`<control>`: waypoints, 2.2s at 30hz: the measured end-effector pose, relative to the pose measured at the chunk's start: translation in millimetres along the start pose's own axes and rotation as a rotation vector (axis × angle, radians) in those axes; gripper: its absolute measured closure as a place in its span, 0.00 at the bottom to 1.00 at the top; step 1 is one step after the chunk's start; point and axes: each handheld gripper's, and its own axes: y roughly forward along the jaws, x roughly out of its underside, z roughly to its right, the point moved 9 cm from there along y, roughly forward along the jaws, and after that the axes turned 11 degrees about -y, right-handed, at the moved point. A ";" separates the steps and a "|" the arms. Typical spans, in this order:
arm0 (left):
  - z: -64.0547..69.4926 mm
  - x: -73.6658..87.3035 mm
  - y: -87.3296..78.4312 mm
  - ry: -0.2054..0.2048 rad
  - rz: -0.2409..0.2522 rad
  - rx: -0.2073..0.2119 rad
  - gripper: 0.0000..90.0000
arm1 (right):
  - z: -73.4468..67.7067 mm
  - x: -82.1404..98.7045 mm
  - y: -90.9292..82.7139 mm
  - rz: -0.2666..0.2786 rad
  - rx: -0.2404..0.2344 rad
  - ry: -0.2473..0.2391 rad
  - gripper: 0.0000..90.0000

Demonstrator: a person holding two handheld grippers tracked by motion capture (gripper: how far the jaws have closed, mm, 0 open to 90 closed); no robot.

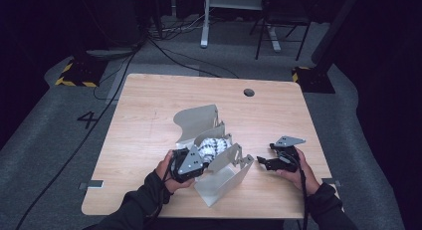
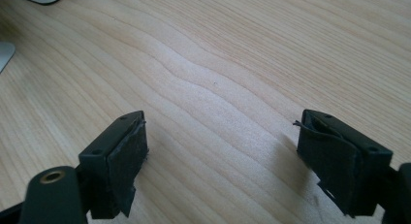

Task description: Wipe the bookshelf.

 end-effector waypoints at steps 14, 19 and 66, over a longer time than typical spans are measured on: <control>2.4 31.4 24.5 -0.025 -0.127 0.058 0.86 | -0.4 0.0 -0.1 0.001 0.001 0.003 0.21; 1.8 8.4 6.8 0.007 -0.039 0.034 0.86 | -0.4 0.0 -0.1 0.001 0.001 0.004 0.20; 5.4 32.6 24.5 0.041 -0.157 0.089 0.86 | -0.4 0.1 -0.1 0.000 0.002 0.004 0.20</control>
